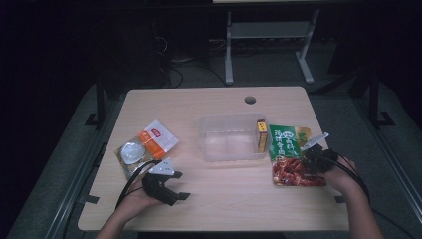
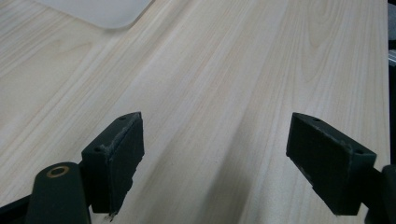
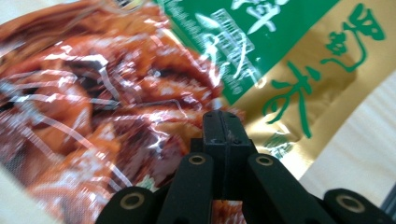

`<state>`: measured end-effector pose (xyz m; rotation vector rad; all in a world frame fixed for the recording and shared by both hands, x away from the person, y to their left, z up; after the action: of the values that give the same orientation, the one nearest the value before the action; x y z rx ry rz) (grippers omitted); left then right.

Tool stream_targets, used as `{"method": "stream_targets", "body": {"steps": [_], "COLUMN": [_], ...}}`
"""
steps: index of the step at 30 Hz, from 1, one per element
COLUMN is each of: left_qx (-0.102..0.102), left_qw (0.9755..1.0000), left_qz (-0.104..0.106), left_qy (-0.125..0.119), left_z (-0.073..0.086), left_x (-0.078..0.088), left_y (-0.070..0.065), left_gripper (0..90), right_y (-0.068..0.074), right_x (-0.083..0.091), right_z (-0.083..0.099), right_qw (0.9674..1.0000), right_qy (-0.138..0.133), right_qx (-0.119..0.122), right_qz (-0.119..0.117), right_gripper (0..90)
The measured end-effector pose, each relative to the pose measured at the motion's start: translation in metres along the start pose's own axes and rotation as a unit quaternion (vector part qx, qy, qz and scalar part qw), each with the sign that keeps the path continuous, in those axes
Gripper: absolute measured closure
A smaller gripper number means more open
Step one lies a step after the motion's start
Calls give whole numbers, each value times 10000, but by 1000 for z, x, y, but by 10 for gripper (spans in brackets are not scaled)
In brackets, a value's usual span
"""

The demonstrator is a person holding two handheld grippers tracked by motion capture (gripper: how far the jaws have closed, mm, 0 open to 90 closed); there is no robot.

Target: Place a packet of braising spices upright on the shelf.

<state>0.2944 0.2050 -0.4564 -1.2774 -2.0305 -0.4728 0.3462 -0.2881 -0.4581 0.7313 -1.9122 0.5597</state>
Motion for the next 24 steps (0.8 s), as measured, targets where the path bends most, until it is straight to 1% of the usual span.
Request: {"method": "stream_targets", "body": {"steps": [2,3,4,5,6,7,8,10,13,16,17,18,19,21,22,23,24], "left_qx": [14,17,42,22,51,26,47,37,6,-19,34,29,24,17,-44,2,6], "left_qw": [10000,10000,10000,10000,10000,10000,10000,10000,10000,9999,9999,9999,9999,9999,9999,9999,9999], "left_qz": [-3,4,22,27,46,57,67,68,80,96,95,103,104,101,95,99,106], "left_qy": [-7,2,5,15,8,39,17,26,53,79,40,40,37,36,78,49,47], "left_z": [0,0,0,0,0,-1,-1,-1,-1,-2,-2,-2,-2,-2,-2,-2,-2], "left_x": [-1,-1,-2,-2,-2,-2,-3,-4,-4,-4,-5,-5,-5,-6,-5,-6,-6], "left_y": [0,0,0,0,-1,-1,-2,-2,-2,-2,-3,-3,-3,-3,-2,-3,-3], "left_gripper": [187,187,187,187,187,187,187,187,187,187,187,187,187,187,187,186,187], "right_y": [4,7,8,11,13,16,19,29,45,58,62,65,70,78,81,84,86], "right_x": [2,3,4,4,5,6,6,7,7,6,5,4,2,-1,-2,-3,-3], "right_z": [3,4,5,7,8,9,9,8,5,0,-3,-5,-9,-15,-17,-20,-22], "right_qw": [10000,9998,9997,9993,9987,9984,9981,9968,9940,9913,9899,9890,9874,9849,9838,9825,9818], "right_qy": [6,-11,-37,-83,-110,-90,-94,-84,-110,-108,-128,-149,-189,-233,-248,-259,-276], "right_qx": [30,55,78,72,98,131,150,275,493,696,783,867,970,1099,1170,1244,1264], "right_qz": [-93,-196,-239,-371,-489,-540,-589,-748,-974,-1115,-1177,-1191,-1238,-1321,-1335,-1361,-1389], "right_gripper": [900,900,900,900,900,900,900,900,900,900,900,900,900,900,900,900,900]}}
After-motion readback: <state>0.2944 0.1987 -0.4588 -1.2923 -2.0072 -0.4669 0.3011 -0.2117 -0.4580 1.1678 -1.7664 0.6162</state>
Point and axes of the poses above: each handheld gripper's, and its own axes: x roughly backward along the jaws, z roughly out of its underside, y roughly to its left, the point moved 1 cm from there along -x, roughly forward along the jaws, and after that the axes turned 5 degrees about -z, right-handed, at the moved point
